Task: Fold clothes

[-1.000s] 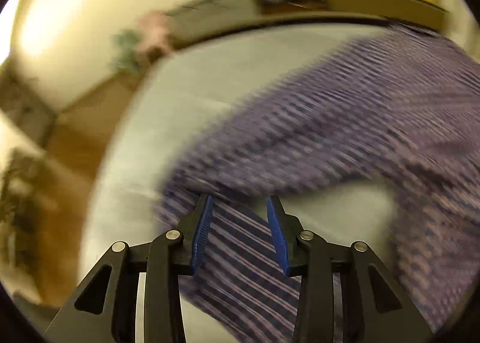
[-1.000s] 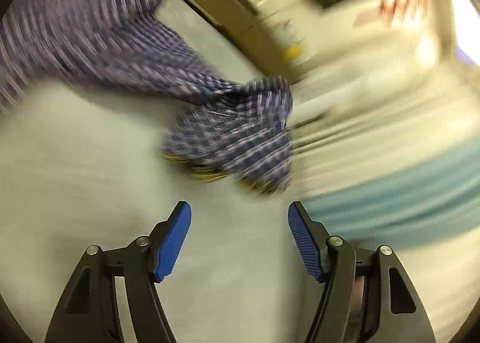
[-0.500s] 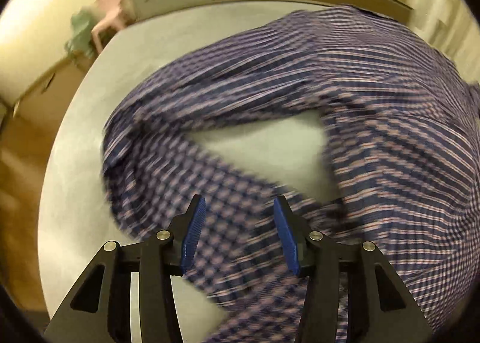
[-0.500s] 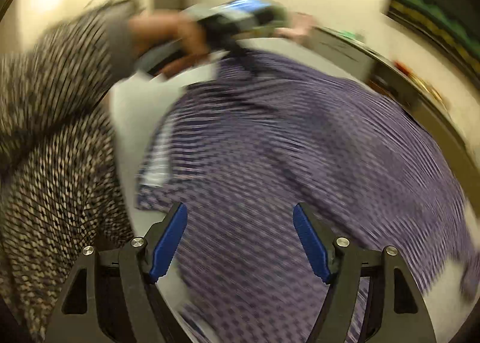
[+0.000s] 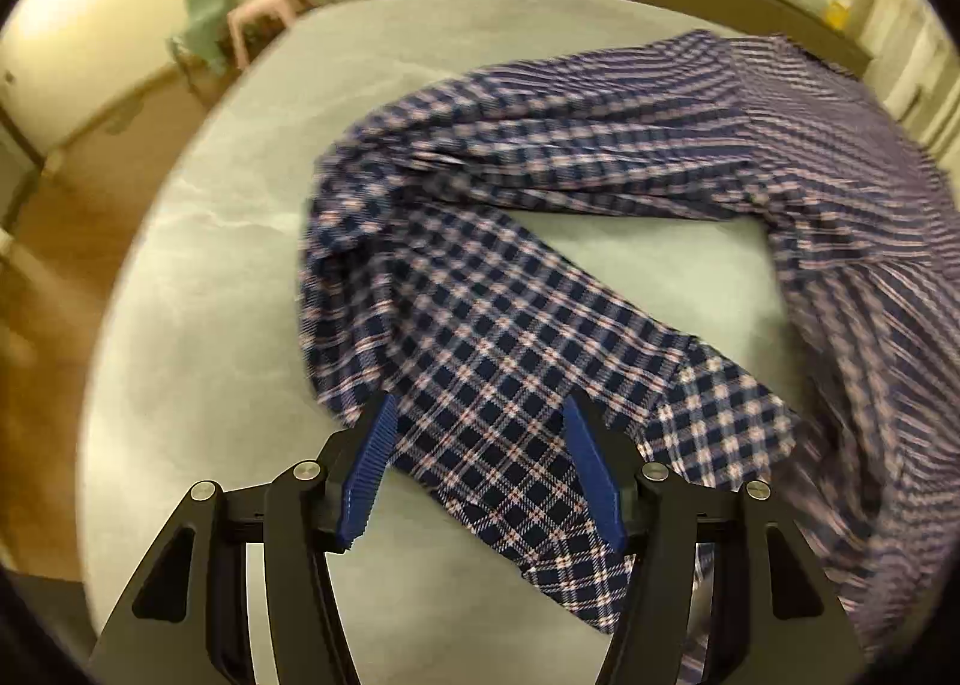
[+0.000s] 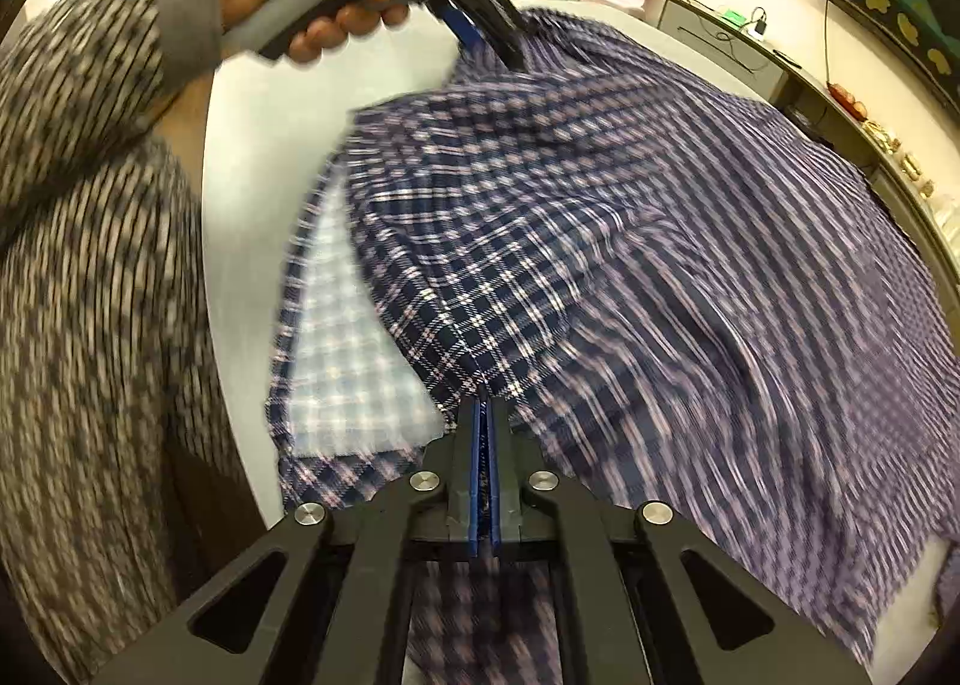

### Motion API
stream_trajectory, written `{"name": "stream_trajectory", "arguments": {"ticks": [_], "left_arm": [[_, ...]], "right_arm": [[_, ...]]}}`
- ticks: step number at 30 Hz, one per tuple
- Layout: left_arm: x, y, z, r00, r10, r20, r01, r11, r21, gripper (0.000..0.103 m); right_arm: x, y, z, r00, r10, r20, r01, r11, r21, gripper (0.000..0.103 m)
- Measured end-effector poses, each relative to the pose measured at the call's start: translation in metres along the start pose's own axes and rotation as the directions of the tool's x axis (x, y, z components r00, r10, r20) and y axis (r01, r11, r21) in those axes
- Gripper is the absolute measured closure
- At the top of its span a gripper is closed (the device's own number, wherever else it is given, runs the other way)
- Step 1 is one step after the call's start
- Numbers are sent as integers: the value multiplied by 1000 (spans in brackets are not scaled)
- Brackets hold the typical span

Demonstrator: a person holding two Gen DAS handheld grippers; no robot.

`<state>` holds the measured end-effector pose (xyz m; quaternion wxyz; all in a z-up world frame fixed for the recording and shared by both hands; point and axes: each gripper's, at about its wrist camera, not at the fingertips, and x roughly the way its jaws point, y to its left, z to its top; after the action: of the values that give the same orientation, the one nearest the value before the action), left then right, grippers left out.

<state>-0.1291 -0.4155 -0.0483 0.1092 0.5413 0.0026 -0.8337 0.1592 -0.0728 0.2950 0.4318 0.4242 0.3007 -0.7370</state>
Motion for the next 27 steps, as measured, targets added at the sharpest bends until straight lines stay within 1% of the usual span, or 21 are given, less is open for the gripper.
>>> {"name": "stream_trajectory", "arguments": {"ticks": [1, 2, 3, 4, 6, 7, 8, 10, 12, 13, 14, 15, 16, 17, 18, 19, 20, 21, 24, 25, 27], "left_arm": [[2, -1, 4, 997, 75, 11, -76, 997, 17, 42], [3, -2, 2, 987, 162, 19, -163, 986, 34, 42], [7, -4, 2, 964, 266, 23, -267, 962, 57, 41], [10, -4, 2, 937, 348, 33, -349, 934, 72, 42], [9, 0, 1, 910, 413, 35, -415, 908, 59, 43], [4, 1, 1, 916, 399, 44, -400, 916, 35, 43], [-4, 1, 2, 926, 372, 59, -373, 928, 6, 43], [-32, -7, 0, 942, 309, 132, -306, 951, -41, 43], [-61, -30, -2, 953, 203, 227, -201, 979, -31, 43], [-69, -41, -3, 961, 118, 248, -119, 993, -13, 43], [-77, -53, -4, 963, 31, 267, -35, 999, 8, 43], [-80, -72, -8, 964, -81, 254, 69, 996, 56, 43], [-83, -90, -11, 953, -189, 237, 169, 980, 101, 43], [-86, -104, -18, 947, -241, 214, 213, 966, 148, 43], [-85, -129, -22, 942, -275, 192, 233, 948, 217, 43], [-85, -153, -26, 937, -307, 167, 252, 925, 284, 43], [-82, -174, -28, 939, -313, 143, 248, 904, 349, 43], [-74, -183, -31, 951, -286, 121, 222, 899, 378, 43], [-51, -209, -41, 979, -196, 59, 147, 874, 464, 43], [-43, -217, -44, 985, -165, 42, 124, 863, 491, 40], [-40, -206, -42, 989, -140, 55, 100, 883, 459, 36]], "right_arm": [[-10, -5, -14, 1000, -8, -12, 8, 1000, 1, 101], [-20, -12, -28, 1000, -14, -25, 14, 1000, 7, 101], [-30, -19, -42, 999, -11, -40, 12, 1000, 26, 101], [-40, -24, -54, 999, 1, -40, 1, 999, 45, 101], [-60, -30, -74, 997, 72, -5, -71, 993, 92, 100], [-69, -30, -78, 993, 117, 23, -119, 987, 107, 96], [-78, -30, -83, 986, 158, 52, -163, 979, 121, 77], [-102, -43, -85, 973, 195, 125, -214, 964, 156, 53], [-133, -71, -91, 961, 179, 211, -227, 946, 230, 53], [-151, -88, -97, 956, 152, 252, -223, 933, 284, 53], [-169, -110, -107, 955, 99, 278, -200, 910, 363, 53], [-185, -132, -122, 960, 30, 280, -161, 873, 460, 53], [-192, -151, -138, 968, -35, 249, -111, 830, 547, 53], [-200, -168, -157, 974, -94, 205, -57, 774, 630, 53], [-206, -178, -180, 981, -133, 140, -4, 712, 703, 53], [-205, -179, -194, 986, -134, 95, 21, 676, 736, 53], [-202, -174, -204, 991, -118, 57, 36, 660, 750, 53], [-201, -167, -214, 995, -102, 21, 51, 650, 758, 53], [-200, -131, -217, 997, -63, -38, 71, 689, 721, 50], [-199, -120, -216, 997, -57, -52, 77, 704, 706, 47], [-196, -104, -213, 993, -80, -88, 119, 740, 662, 47]]}}
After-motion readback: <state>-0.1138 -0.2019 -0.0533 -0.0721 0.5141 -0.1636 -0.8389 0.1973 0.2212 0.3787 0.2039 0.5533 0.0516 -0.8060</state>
